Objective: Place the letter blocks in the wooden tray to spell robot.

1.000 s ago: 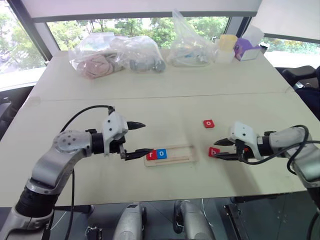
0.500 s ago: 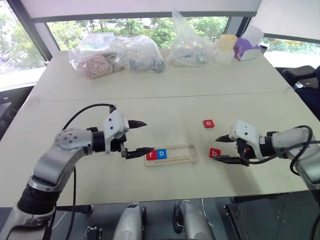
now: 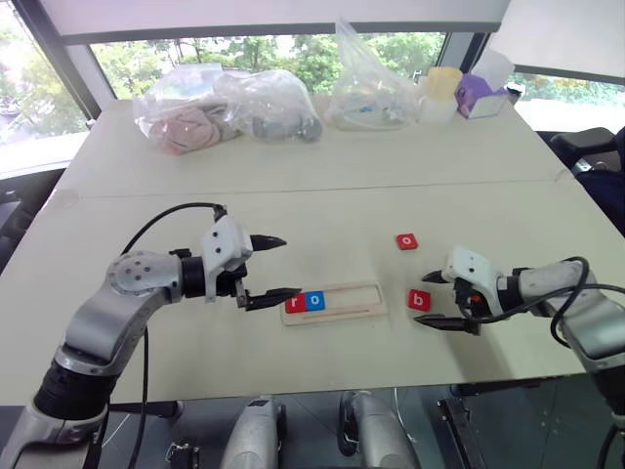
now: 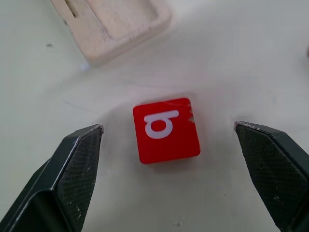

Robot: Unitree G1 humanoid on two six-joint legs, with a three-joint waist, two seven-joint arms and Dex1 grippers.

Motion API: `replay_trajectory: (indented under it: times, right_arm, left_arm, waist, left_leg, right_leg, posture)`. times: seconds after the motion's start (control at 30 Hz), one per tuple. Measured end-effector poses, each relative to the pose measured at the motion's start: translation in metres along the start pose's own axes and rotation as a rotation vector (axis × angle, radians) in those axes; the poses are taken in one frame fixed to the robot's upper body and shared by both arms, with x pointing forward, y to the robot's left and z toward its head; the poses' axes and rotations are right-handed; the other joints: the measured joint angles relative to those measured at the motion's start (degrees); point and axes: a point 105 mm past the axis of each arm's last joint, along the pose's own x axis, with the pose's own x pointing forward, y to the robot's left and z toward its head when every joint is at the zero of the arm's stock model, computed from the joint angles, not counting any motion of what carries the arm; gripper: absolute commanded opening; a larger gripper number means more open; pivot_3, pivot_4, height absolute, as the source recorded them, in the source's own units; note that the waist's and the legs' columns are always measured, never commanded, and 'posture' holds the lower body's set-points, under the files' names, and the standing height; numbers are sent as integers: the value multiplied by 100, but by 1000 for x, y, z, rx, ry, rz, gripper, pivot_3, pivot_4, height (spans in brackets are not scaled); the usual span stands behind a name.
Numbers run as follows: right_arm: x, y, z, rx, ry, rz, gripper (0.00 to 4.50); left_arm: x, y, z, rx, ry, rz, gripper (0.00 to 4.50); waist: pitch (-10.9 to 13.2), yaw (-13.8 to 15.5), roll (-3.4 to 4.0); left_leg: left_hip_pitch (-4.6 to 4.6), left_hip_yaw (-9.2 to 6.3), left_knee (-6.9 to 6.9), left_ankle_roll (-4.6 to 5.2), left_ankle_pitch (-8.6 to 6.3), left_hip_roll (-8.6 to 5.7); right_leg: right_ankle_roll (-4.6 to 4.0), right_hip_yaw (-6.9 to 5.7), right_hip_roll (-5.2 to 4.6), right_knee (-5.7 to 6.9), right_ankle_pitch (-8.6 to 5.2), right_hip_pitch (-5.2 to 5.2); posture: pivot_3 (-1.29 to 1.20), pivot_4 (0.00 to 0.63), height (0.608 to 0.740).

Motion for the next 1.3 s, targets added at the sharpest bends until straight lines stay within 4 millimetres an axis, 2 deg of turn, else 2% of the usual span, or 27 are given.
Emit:
replay_trajectory:
  times: [0.2, 0.23, 0.3, 0.43, 0.47, 0.6, 0.7, 0.87, 0.93, 1.1, 1.3]
  right_arm:
    - [2, 0, 0, -11, -8, -6, 4465]
    - [3, 0, 0, -12, -9, -7, 4229]
    - [3, 1, -1, -13, -9, -11, 3577]
    - [5, 1, -1, -9, -17, -15, 1519]
    - [5, 1, 0, -11, -18, -15, 1137]
    - [5, 1, 1, -19, -15, -19, 1166]
    - [6, 5, 11, -61, -25, -3, 1166]
    - [9, 9, 74, -278, -118, 56, 1166]
    - [16, 15, 88, -322, -147, 100, 1166]
    - [50, 35, 95, -358, -152, 256, 1166]
    - [70, 31, 99, -381, -140, 295, 1166]
  left_arm:
    - [0, -1, -1, -4, 2, -1, 4500]
    - [0, -1, -1, -4, 2, -1, 4500]
    - [0, -1, -1, -5, 2, -1, 4500]
    - [0, -1, -1, -5, 3, -1, 4500]
    - [0, -1, -1, -5, 3, -1, 4500]
    - [0, -1, -1, -5, 3, 0, 4500]
    - [0, -1, -1, -5, 3, 2, 4500]
    - [-1, -1, -2, -6, 7, 1, 4500]
    - [-3, -3, -4, -9, 16, -2, 4500]
    - [-10, -9, -11, -12, 59, -16, 4500]
    - [-26, -22, -18, -13, 124, -45, 4500]
  waist:
    - [-1, -5, -1]
    - [-1, -4, -1]
    - [-1, -4, -2]
    - [-2, -2, -3]
    - [-2, -2, -3]
    - [-3, -1, -4]
    - [-2, -10, -3]
    - [-1, -17, -2]
    - [-2, -7, -4]
    - [-2, -7, -3]
    - [-2, -3, -3]
  left_leg:
    - [5, 0, 0, 0, 0, 1]
    - [7, 0, 0, 0, 0, 1]
    - [11, 0, 0, 0, 0, 1]
    - [15, -1, 0, 0, 0, 2]
    - [17, -1, 0, 0, 0, 2]
    - [20, -1, 0, 0, 0, 2]
    - [21, -2, 0, 0, 0, 3]
    - [26, -9, -1, 0, 0, 6]
    - [24, -10, -3, 0, 0, 6]
    - [15, -9, -3, 0, 0, 5]
    - [16, -5, -3, 0, 0, 5]
  right_leg:
    - [0, 0, 2, 1, 0, 3]
    - [0, 0, 2, 1, 0, 5]
    - [0, 0, 2, 1, -1, 9]
    - [0, 0, 2, 1, -1, 13]
    - [0, 0, 2, 1, -1, 14]
    - [0, 0, 1, 1, -1, 18]
    - [0, 0, 2, 1, -1, 16]
    - [-2, 8, 7, 7, -1, 10]
    - [-2, 7, 8, 5, -2, 11]
    - [-1, 10, -3, 1, 0, 7]
    - [-3, 13, -2, 2, -1, 7]
  posture:
    - [0, 150, 740]
    - [0, 150, 740]
    - [0, 150, 740]
    - [0, 150, 740]
    - [0, 150, 740]
    - [0, 150, 740]
    - [0, 150, 740]
    - [0, 150, 740]
    - [0, 150, 740]
    - [0, 150, 740]
    - [0, 150, 740]
